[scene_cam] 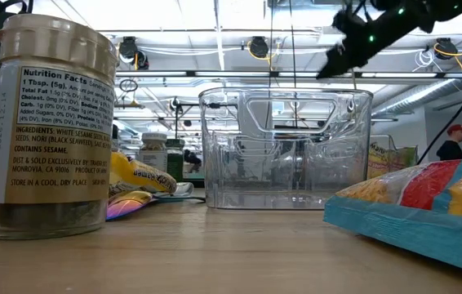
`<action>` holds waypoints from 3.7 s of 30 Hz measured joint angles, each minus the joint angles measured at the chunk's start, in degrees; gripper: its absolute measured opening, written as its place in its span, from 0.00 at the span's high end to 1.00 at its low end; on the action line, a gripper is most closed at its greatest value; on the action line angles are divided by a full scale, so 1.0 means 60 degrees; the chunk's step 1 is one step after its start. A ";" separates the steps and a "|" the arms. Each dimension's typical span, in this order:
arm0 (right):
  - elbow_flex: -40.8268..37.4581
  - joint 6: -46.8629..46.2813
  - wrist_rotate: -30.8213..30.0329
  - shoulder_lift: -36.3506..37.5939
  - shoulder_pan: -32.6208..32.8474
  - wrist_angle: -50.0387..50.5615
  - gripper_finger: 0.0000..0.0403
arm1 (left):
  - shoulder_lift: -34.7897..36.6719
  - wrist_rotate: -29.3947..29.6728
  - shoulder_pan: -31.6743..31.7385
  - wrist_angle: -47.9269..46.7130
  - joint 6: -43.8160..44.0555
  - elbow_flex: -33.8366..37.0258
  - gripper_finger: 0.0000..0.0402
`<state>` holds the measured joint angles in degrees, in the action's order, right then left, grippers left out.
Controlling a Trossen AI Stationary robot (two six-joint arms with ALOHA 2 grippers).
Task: Pick & Place Food Item
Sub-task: Put the blue noodle pack into the top right transparent bin
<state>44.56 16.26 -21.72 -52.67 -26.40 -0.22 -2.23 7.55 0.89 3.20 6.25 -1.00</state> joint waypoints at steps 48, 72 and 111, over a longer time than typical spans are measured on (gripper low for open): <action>0.2819 -0.6357 0.0874 -0.7109 1.2272 0.1052 0.30 | 0.0000 0.0000 0.0000 0.0003 -0.0002 0.0001 0.35; 0.3140 -0.9431 0.0107 -0.7507 1.2696 0.6552 0.41 | -0.0001 0.0000 -0.0001 -0.0003 -0.0002 0.0001 0.35; 0.2889 -1.0571 0.0110 -0.6314 1.2649 0.5922 1.00 | 0.0002 0.0000 -0.0001 0.0000 -0.0002 0.0001 0.35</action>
<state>61.89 -47.17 -21.06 -90.56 49.50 35.31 -2.22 7.55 0.89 3.20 6.24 -0.99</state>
